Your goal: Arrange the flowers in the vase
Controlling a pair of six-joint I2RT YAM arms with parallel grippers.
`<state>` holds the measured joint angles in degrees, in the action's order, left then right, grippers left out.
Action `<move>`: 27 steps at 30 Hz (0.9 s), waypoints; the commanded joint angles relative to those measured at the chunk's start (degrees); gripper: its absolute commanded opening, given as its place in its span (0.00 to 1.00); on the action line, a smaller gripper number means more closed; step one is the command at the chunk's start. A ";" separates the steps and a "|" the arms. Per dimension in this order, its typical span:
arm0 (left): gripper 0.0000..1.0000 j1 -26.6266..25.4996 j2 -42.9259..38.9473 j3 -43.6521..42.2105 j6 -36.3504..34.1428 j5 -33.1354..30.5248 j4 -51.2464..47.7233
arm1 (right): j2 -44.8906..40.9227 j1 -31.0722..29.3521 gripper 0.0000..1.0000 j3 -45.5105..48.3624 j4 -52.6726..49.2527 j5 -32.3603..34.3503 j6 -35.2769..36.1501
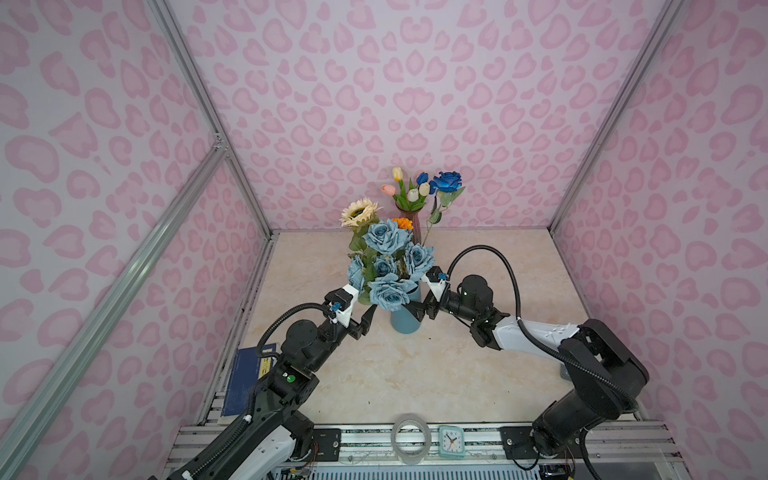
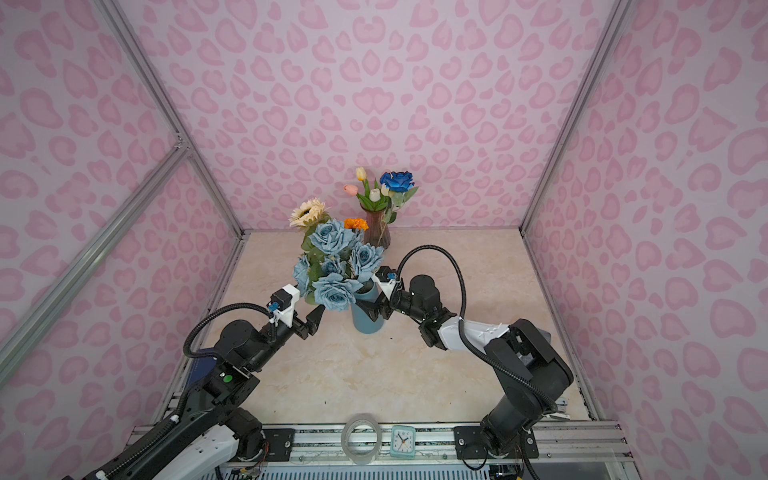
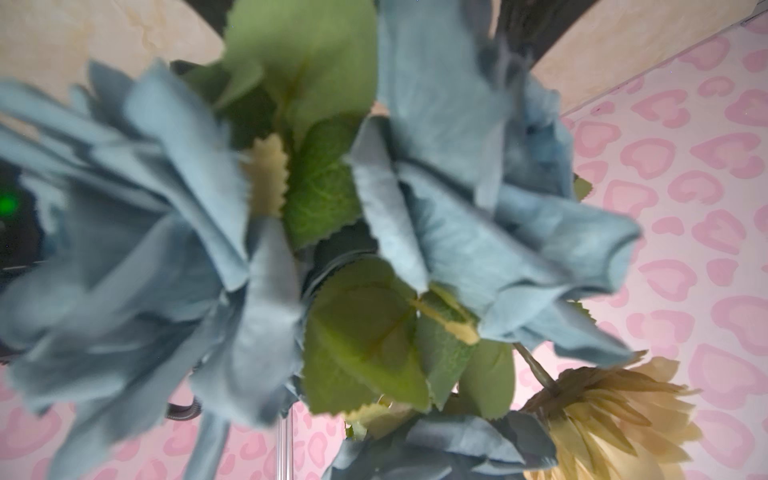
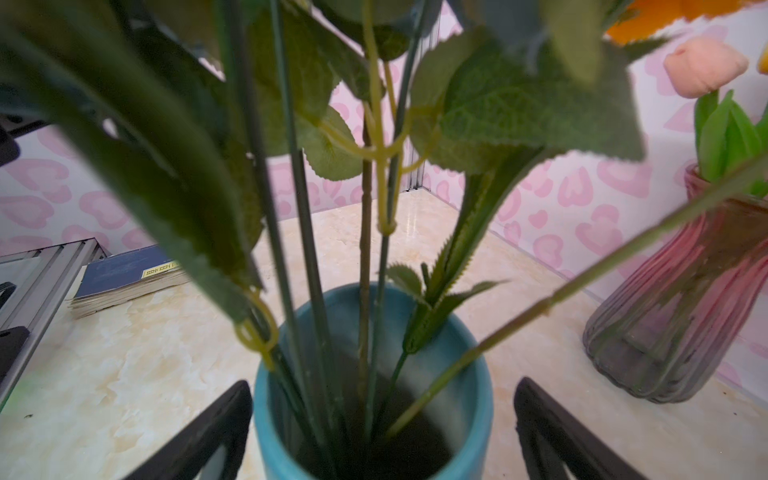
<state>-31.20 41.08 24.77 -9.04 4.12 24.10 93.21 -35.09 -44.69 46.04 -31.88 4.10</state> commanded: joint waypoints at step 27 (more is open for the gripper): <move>0.74 0.09 2.68 1.42 -0.54 -0.21 2.77 | 2.69 0.39 0.59 -3.12 -0.41 -1.74 3.90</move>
<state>-31.20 43.66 25.30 -9.21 4.27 24.16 96.25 -35.05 -47.77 45.52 -34.59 6.15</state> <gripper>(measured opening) 0.740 0.761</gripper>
